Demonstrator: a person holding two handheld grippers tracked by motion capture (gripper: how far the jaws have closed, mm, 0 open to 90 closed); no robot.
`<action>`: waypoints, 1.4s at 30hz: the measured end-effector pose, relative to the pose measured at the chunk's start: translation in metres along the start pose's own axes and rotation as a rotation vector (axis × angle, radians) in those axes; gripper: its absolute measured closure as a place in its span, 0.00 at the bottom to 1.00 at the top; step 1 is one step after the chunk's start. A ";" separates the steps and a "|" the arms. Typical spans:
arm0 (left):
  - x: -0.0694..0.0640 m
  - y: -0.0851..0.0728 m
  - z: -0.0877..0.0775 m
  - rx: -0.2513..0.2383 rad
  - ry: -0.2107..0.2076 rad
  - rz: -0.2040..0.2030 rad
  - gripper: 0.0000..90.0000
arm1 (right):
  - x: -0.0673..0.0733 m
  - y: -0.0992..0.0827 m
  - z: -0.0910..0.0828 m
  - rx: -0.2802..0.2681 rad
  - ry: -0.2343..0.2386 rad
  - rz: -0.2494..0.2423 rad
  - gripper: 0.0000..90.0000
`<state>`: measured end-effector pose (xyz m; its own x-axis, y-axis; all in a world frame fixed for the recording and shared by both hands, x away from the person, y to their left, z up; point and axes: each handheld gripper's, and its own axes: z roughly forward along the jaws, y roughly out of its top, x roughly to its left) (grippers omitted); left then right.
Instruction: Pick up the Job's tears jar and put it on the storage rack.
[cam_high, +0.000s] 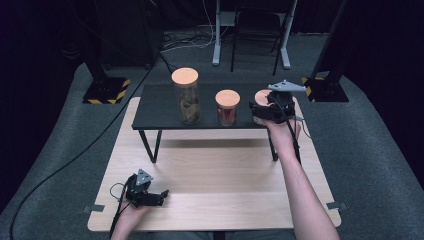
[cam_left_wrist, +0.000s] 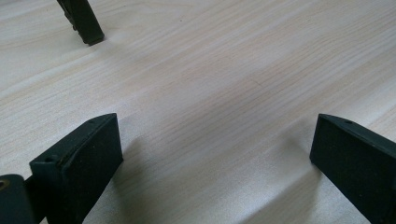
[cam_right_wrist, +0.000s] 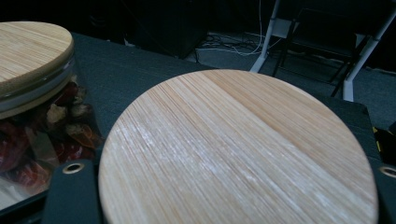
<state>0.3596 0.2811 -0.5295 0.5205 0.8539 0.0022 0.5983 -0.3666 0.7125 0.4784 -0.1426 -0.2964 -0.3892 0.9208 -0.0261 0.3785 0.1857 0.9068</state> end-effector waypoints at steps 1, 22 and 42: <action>0.000 0.000 0.000 0.000 0.000 0.000 0.02 | 0.000 0.000 0.000 -0.001 0.001 0.002 0.27; 0.000 0.000 0.000 0.000 0.000 0.000 0.02 | 0.000 -0.003 -0.017 -0.019 0.034 0.013 0.14; 0.000 0.000 0.001 -0.002 0.001 -0.004 0.02 | -0.005 -0.026 -0.061 -0.034 0.062 0.008 0.10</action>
<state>0.3600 0.2807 -0.5296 0.5174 0.8558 -0.0003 0.5993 -0.3621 0.7140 0.4193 -0.1732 -0.2936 -0.4377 0.8991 0.0062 0.3536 0.1658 0.9206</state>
